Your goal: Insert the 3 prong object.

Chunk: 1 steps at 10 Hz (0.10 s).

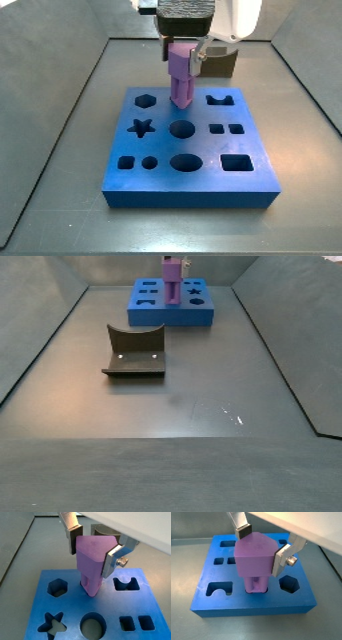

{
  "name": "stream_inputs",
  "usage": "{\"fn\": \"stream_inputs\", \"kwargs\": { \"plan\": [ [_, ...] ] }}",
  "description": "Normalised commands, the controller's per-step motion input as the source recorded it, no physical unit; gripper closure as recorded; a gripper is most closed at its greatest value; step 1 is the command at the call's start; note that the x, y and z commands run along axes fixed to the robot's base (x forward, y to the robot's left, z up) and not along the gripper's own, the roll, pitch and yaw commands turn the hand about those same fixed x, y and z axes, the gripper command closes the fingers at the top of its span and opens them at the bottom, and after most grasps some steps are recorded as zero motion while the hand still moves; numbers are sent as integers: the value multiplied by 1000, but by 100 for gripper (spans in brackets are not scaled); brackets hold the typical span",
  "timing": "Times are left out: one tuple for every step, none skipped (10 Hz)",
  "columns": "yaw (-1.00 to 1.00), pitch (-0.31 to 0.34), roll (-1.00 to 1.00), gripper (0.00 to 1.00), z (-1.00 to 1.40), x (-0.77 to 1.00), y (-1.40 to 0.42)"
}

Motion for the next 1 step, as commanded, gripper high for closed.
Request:
{"fn": "stream_inputs", "kwargs": {
  "plan": [
    [0, -6, 0, 100, 0, 0, 0]
  ]
}}
